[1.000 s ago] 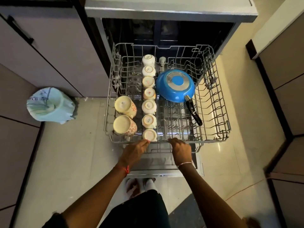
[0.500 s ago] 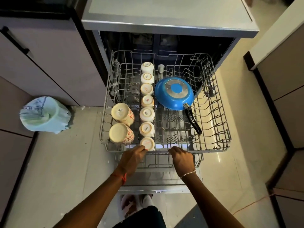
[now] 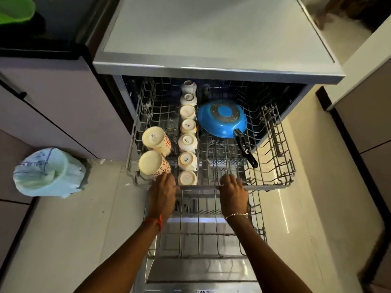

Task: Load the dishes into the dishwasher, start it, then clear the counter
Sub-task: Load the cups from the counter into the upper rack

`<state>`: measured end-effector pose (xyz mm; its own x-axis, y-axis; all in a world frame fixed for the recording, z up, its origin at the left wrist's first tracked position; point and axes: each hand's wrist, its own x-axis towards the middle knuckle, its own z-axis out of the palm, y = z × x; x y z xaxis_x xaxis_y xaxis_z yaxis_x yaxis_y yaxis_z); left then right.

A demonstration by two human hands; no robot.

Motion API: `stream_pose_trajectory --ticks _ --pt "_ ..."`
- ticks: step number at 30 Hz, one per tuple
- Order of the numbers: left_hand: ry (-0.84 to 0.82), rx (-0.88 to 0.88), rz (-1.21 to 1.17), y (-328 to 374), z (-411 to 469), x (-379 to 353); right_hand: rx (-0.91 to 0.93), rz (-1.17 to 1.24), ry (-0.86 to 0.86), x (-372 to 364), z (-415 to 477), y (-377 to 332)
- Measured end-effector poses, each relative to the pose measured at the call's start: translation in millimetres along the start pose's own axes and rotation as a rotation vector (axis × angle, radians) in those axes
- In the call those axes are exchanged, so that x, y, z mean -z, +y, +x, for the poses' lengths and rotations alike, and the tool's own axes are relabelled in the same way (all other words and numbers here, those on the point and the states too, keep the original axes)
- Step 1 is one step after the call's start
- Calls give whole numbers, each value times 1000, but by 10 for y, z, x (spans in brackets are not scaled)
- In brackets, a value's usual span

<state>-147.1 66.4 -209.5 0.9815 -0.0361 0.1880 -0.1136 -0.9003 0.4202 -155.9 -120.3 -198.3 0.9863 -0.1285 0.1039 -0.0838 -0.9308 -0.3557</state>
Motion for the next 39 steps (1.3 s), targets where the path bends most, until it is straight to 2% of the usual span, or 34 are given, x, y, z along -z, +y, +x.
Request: stream_pose_trajectory --ticks 3,5,7,9,10,12,14,16,21,30,36,39 --pt "-50 414 -20 105 218 -24 -382 192 -11 -46 255 -34" --pt "-86 763 -224 189 349 -106 -688 406 17 -177 406 -15" --pt "-115 1063 -793 202 497 -224 -965 825 63 -255 555 -9" --pt "-288 1241 -1353 214 645 -270 -1034 1163 -52 -278 690 16" --pt "-353 1245 -1526 177 703 -284 -1008 1253 -142 -257 764 38" --pt "-367 1154 -1756 134 823 -289 -1017 1419 -242 -238 932 77" --pt "-348 1095 -1899 155 978 -302 -1106 1604 -252 -237 1130 85" --pt "-313 1098 -1960 190 1109 -336 -1134 1671 -249 -240 1266 69" --pt "-255 1077 -1959 157 1458 -459 -1084 1661 -269 -257 1614 43" --pt "-198 890 -1894 88 2262 -694 -880 1611 -258 -422 2413 103" --pt "-189 842 -1905 151 2312 -817 -888 1496 -273 -478 2546 139" --pt "-164 874 -1905 134 2305 -851 -889 1470 -295 -470 2554 141"
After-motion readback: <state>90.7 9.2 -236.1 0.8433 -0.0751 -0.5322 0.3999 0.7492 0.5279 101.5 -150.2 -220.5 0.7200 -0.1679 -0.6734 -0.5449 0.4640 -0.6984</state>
